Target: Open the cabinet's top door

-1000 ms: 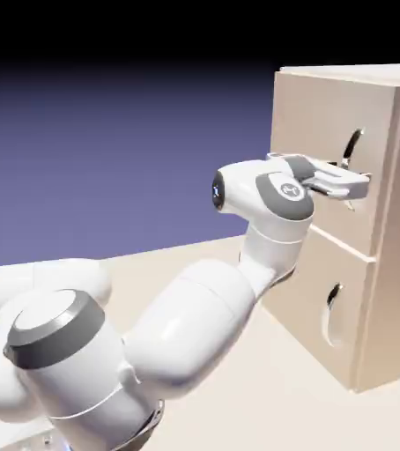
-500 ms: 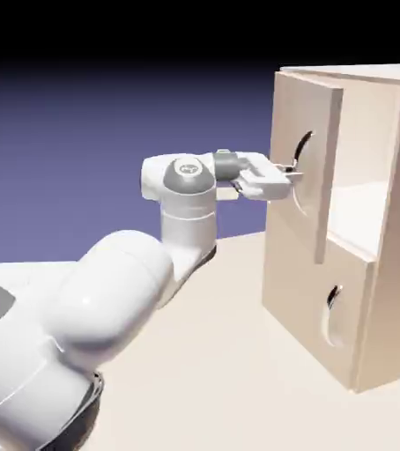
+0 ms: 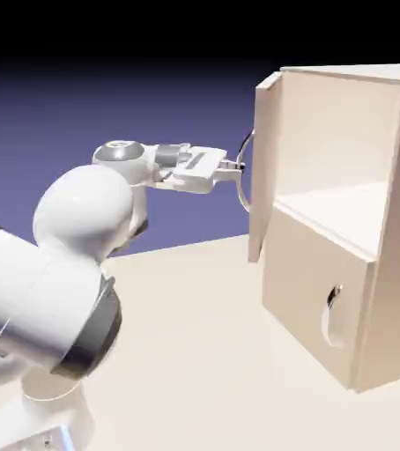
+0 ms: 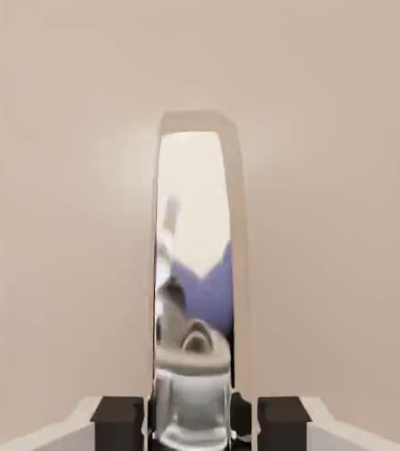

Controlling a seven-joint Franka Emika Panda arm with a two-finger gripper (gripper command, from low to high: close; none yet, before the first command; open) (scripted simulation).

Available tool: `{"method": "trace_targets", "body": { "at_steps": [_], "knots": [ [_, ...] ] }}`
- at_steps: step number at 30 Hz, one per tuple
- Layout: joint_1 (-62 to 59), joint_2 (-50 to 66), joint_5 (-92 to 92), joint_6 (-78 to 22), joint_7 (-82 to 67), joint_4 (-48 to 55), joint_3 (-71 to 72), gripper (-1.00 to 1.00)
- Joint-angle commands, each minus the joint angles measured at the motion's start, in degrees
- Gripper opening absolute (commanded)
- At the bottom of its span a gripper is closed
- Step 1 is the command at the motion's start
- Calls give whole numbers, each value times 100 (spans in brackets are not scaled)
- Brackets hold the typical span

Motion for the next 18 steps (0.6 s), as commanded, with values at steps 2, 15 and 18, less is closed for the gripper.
{"method": "trace_targets", "body": {
  "at_steps": [2, 15, 18],
  "knots": [
    [287, -370, 450, -492, 291, 123, 199, -100],
    [1655, -3068, 3246, -2329, 2196, 1736, 524, -100],
    [1809, -3691, 3799, -2482, 2516, 2215, 477, -100]
  ]
}}
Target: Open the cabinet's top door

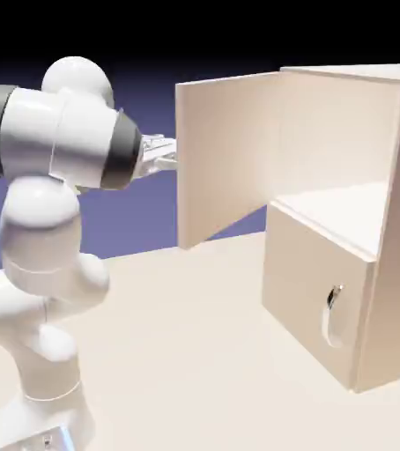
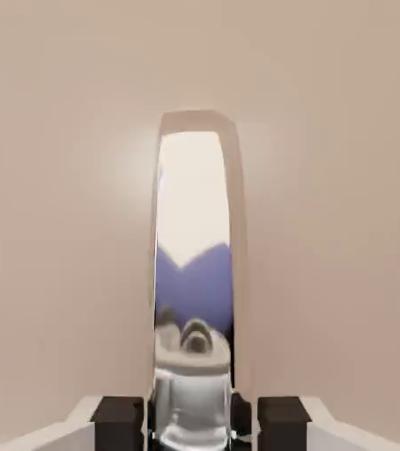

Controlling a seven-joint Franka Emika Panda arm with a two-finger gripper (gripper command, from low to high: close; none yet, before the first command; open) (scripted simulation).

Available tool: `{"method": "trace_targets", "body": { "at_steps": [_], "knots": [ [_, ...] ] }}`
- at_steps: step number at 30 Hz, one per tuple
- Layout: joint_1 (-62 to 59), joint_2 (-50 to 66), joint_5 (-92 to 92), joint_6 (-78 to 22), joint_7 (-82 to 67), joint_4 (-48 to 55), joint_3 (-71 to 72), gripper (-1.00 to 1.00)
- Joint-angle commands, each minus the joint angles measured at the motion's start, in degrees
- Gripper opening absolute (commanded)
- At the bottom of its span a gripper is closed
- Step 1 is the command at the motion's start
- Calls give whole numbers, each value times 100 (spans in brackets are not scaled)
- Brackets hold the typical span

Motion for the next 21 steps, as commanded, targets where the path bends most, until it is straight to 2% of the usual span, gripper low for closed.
{"method": "trace_targets", "body": {
  "at_steps": [1, 11, 21],
  "knots": [
    [40, -208, 172, -34, 88, 166, -20, -100],
    [177, -2284, 1693, -296, 546, 1973, -261, -100],
    [-116, -4305, 2761, -669, 262, 4020, -487, -100]
  ]
}}
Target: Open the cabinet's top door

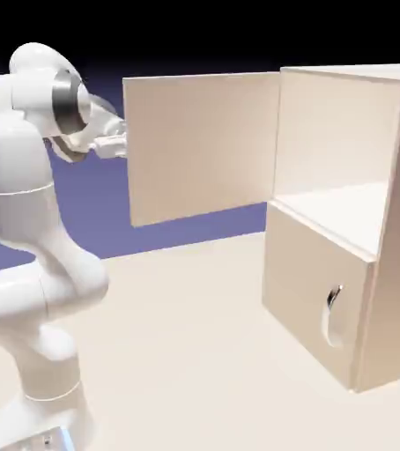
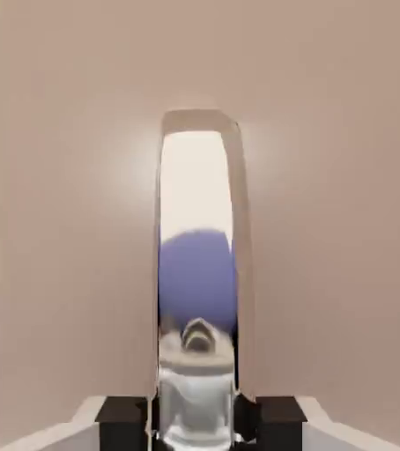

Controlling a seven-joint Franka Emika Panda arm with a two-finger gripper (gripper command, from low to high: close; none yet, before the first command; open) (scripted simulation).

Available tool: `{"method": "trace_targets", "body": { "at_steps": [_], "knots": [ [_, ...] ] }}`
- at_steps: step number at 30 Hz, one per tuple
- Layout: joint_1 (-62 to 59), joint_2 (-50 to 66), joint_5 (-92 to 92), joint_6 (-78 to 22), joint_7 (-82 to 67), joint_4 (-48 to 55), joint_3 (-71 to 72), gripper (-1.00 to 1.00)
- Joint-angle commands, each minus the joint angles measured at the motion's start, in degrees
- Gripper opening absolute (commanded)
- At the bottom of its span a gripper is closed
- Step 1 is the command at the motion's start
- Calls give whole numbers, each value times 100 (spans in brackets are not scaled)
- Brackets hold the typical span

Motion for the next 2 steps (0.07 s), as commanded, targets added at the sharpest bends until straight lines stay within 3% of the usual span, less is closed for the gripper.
{"method": "trace_targets", "body": {
  "at_steps": [1, 2],
  "knots": [
    [-57, -189, 72, -47, -60, 207, -9, -100],
    [-62, -206, 79, -52, -65, 226, -10, -100]
  ]
}}
